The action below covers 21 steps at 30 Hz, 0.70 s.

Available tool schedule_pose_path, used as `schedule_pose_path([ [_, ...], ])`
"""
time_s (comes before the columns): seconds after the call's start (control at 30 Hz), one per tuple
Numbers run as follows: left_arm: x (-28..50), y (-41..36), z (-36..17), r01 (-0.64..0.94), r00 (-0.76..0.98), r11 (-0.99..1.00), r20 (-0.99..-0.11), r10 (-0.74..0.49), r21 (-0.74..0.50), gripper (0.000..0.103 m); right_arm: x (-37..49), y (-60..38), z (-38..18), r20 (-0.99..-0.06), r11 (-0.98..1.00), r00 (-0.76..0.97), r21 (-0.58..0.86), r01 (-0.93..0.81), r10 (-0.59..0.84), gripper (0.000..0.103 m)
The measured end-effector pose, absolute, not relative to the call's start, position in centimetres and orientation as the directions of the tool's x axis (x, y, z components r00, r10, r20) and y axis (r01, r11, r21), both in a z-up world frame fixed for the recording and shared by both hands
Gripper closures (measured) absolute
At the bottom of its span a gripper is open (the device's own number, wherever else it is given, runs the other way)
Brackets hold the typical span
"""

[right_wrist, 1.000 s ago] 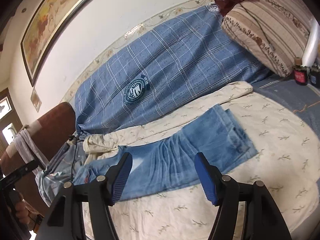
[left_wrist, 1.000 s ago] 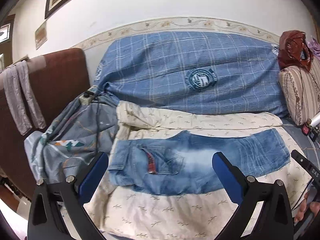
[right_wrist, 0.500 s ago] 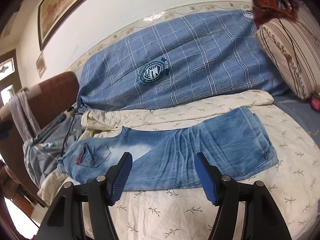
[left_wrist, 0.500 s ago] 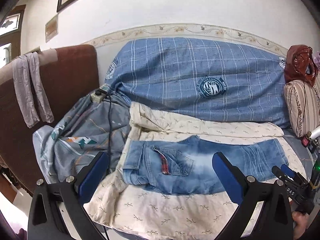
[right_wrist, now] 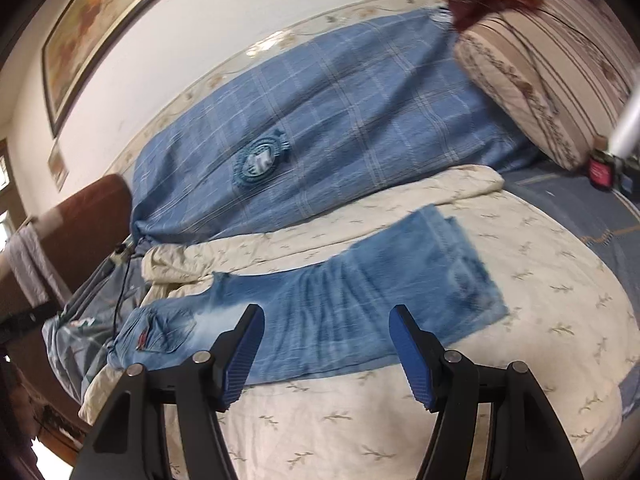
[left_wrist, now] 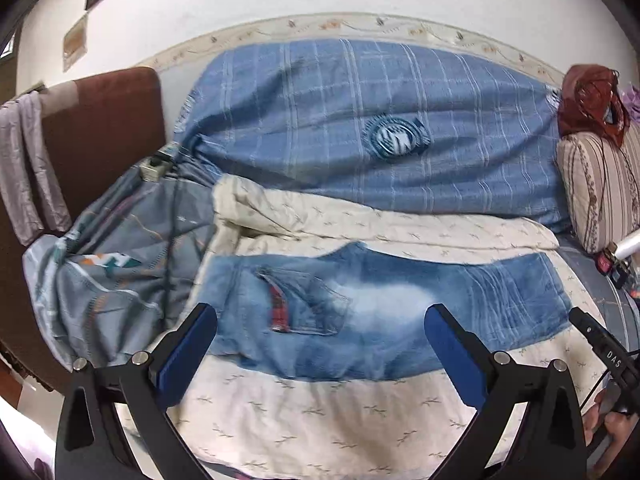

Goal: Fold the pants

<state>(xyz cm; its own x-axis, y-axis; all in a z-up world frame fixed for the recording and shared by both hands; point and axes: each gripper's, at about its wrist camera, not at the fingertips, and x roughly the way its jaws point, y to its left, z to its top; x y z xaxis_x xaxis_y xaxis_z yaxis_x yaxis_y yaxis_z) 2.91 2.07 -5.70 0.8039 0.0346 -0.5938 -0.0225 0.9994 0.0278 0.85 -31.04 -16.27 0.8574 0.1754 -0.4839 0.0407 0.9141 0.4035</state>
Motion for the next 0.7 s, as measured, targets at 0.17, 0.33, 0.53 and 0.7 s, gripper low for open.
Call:
schedule_pose_path([
  [0.17,4.1,-0.6,-6.4,0.027,0.795,0.999,-0.607,-0.005,0.026,0.000,0.4,-33.4,-16.7,-0.503,0.901,0.853,0.423,0.099,0.142,0.035],
  [0.33,4.6,-2.7,-6.4,0.064,0.795,0.997,-0.605,-0.032,0.031,0.000,0.1,-34.7,-17.0,-0.517,0.897,0.846,0.426,0.120,0.132,0.035],
  [0.53,4.9,-3.6,-6.5,0.080,0.793,0.996,-0.607,-0.045,0.031,0.000,0.6,-34.7,-17.5,-0.541,0.903,0.829,0.413,0.118,0.139,0.034],
  [0.7,5.2,-4.1,-6.7,0.083,0.788,0.996,-0.614,-0.048,0.029,0.000,0.9,-34.0,-17.7,-0.551,0.915,0.822,0.391,0.101,0.144,0.034],
])
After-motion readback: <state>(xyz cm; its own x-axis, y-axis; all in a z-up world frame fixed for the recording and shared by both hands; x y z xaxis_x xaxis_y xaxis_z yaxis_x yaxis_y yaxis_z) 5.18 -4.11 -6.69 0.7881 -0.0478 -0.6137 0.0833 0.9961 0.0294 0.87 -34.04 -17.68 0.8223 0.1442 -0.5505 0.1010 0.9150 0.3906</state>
